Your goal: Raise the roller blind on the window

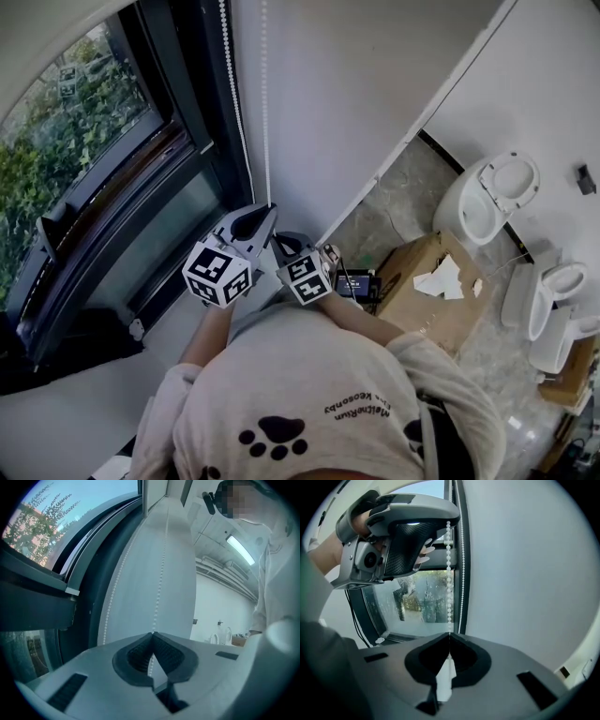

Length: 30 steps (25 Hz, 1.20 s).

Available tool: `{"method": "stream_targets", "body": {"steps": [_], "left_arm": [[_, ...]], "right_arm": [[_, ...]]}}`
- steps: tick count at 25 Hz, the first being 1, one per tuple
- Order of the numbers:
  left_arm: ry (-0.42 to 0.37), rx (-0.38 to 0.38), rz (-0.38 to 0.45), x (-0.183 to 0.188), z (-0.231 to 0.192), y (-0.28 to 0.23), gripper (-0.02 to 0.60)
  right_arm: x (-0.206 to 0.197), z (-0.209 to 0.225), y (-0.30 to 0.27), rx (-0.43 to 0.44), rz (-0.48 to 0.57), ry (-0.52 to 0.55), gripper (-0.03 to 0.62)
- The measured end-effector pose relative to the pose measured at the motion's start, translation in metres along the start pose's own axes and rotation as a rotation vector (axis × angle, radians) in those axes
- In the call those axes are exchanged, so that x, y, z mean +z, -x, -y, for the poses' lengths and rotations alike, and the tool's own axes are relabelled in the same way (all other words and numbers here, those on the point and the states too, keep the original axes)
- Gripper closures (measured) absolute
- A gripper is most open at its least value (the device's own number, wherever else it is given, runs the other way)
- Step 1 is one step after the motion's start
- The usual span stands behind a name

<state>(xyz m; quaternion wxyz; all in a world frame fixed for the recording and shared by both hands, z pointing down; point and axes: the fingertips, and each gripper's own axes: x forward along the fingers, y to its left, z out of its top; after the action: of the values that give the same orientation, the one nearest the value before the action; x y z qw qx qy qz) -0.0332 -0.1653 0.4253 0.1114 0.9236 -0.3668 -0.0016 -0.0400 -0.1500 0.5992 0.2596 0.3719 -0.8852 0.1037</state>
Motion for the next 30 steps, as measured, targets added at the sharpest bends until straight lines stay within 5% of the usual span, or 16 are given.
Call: {"method": "stream_targets", "body": {"steps": [9,12,20,30], "left_arm": [[0.035,0.011,-0.009,-0.013,-0.005,0.003,0.572],[0.032,0.014,-0.008,-0.014,-0.006,0.003,0.572],[0.033,0.021,-0.007,-0.014,-0.010,0.006,0.572],[0.046,0.034,-0.053,-0.038,-0.013,0.005,0.572]], "right_arm": [[-0.002,-0.004,0.003,0.034,-0.032,-0.022,0.571],[0.019,-0.004,0.013,0.053,0.036,-0.036,0.491],[0.106,0.010,0.086,-0.021,0.256,-0.001,0.490],[0.208,0.007,0.147,-0.001,0.510,0.003,0.491]]}}
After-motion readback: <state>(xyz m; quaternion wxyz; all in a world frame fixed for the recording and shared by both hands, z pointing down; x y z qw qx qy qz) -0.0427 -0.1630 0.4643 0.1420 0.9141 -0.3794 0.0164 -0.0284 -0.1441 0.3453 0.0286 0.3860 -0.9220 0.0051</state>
